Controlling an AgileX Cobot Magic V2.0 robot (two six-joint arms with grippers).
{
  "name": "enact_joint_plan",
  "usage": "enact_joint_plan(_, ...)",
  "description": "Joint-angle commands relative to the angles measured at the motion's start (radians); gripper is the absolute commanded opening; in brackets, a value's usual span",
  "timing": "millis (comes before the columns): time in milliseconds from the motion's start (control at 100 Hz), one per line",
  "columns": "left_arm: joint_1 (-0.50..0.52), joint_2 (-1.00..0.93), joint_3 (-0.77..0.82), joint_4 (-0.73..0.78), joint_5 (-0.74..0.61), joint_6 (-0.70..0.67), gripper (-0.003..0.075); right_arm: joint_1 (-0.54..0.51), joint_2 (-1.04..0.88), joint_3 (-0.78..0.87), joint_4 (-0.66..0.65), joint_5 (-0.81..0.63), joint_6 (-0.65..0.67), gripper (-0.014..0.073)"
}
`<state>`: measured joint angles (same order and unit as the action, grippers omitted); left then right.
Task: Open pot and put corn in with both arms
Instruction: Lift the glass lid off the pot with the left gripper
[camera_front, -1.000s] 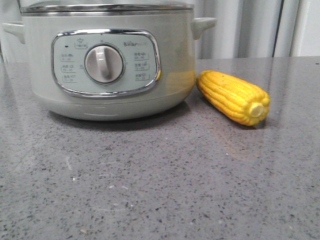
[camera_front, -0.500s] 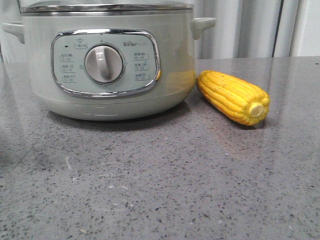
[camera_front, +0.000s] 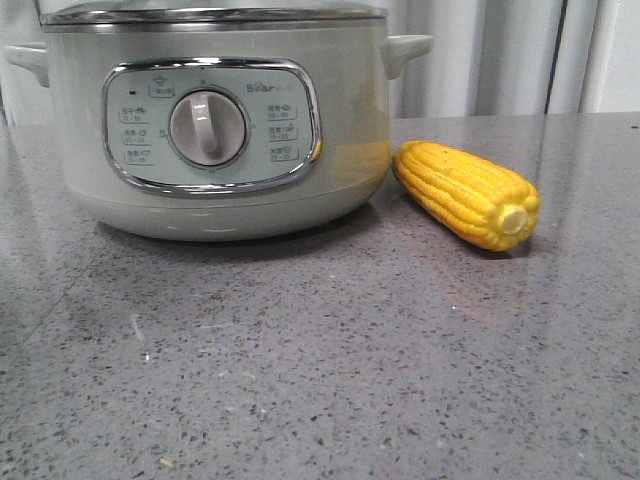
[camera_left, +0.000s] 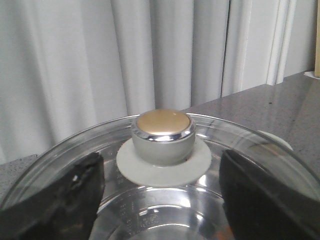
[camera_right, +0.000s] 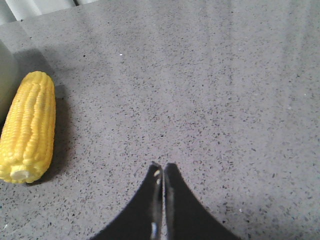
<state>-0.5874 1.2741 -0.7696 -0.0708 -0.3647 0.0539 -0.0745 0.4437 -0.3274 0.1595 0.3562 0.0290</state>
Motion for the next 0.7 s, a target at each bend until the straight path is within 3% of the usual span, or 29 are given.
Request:
enact_joint_plan(0,-0.010,0.026,-0.066,0.002,-0.085,-0.004,0.0432,0.000,0.012,-0.028,-0.005,-0.082,-0.008,-0.0071)
enact_joint_plan(690,-0.008,0.196,-0.210,-0.047,-0.084,-0.004,0.0430,0.000,0.012,-0.028,-0.005,-0.082,-0.008,-0.0071)
